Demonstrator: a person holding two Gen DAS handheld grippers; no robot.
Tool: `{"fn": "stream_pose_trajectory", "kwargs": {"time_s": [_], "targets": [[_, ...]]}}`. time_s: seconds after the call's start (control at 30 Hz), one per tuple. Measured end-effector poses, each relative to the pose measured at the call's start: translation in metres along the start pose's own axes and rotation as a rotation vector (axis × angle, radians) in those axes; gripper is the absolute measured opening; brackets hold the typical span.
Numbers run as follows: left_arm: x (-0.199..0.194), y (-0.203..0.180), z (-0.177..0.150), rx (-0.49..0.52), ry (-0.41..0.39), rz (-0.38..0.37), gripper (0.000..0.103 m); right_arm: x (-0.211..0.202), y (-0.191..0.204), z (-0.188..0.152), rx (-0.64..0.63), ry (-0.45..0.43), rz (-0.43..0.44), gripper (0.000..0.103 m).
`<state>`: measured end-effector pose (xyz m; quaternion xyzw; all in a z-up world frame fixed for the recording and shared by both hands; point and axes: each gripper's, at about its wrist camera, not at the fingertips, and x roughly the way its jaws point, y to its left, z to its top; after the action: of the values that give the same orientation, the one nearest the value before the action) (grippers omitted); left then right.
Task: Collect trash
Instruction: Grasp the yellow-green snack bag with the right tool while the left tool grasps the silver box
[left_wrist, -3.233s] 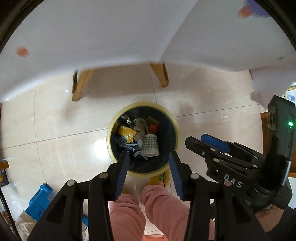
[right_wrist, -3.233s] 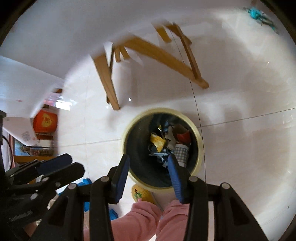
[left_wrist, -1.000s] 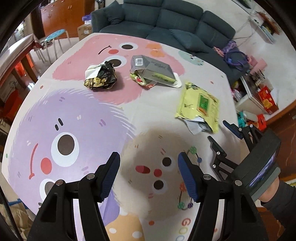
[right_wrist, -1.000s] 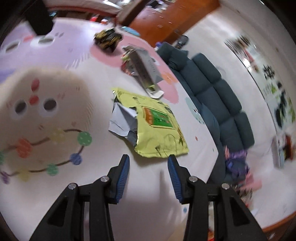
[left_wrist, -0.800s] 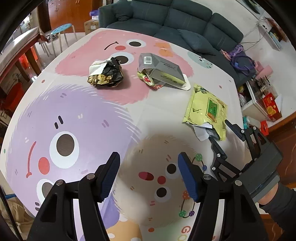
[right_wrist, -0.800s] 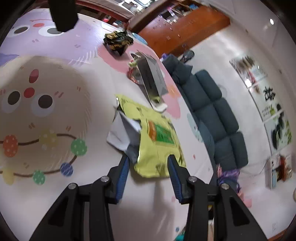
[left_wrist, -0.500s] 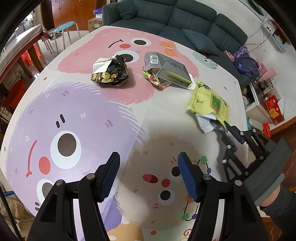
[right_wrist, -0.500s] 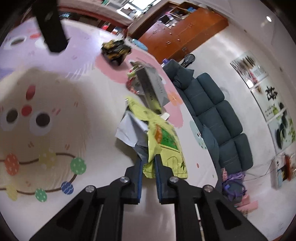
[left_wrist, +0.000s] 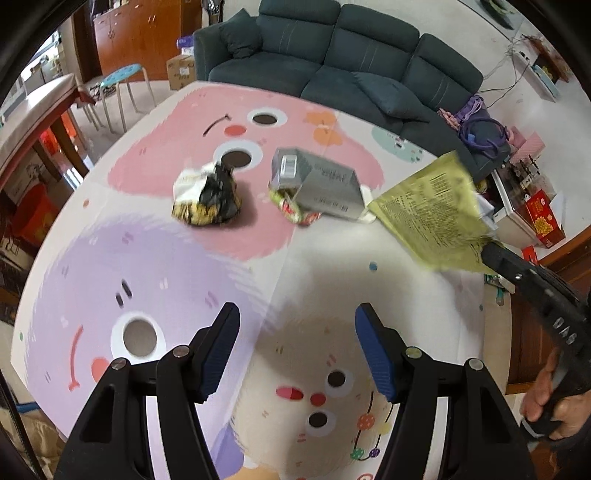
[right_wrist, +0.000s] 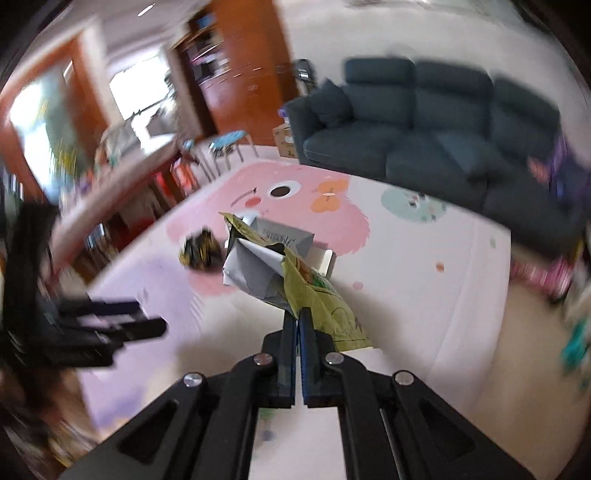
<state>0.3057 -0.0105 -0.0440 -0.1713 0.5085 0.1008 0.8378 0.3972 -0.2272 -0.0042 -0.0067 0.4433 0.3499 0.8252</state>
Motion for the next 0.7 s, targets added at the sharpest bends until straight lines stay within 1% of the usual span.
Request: {"fn": "stream_pose_trajectory", "kwargs": {"time_s": [0.1,0.17,0.23,0.3,0.33,0.4,0.43,0.57,0.7], "targets": [[-0.002,-0.003,0.018,0.018,-0.023,-0.001,0.063,-0.007,-0.016,0.009,0.124,0.014,0.054,0.001],[-0.001,-0.003,0.034,0.015,-0.032,-0.023,0.063,-0.008,-0.021,0.014,0.164,0.013,0.070,0.001],[0.002,-0.002,0.048,0.003,-0.030,-0.051,0.063,-0.011,-0.023,0.019,0.163,-0.003,0.058,0.001],[0.011,-0.001,0.064,-0.014,-0.018,-0.084,0.063,-0.009,-0.021,0.021,0.125,-0.008,0.020,0.001],[0.017,0.000,0.073,-0.027,-0.013,-0.101,0.063,-0.003,-0.020,0.019,0.105,0.011,0.000,0.001],[0.030,0.002,0.086,-0.045,0.000,-0.108,0.063,0.012,-0.024,0.016,0.108,0.073,-0.021,0.001],[0.037,0.001,0.092,-0.048,0.009,-0.110,0.063,0.018,-0.026,0.013,0.114,0.094,-0.024,0.001],[0.065,-0.001,0.113,-0.061,0.057,-0.101,0.063,0.013,-0.030,0.013,0.136,0.061,-0.010,0.001],[0.091,0.001,0.126,-0.083,0.103,-0.115,0.063,0.018,-0.037,0.008,0.169,0.062,-0.009,0.001]]}}
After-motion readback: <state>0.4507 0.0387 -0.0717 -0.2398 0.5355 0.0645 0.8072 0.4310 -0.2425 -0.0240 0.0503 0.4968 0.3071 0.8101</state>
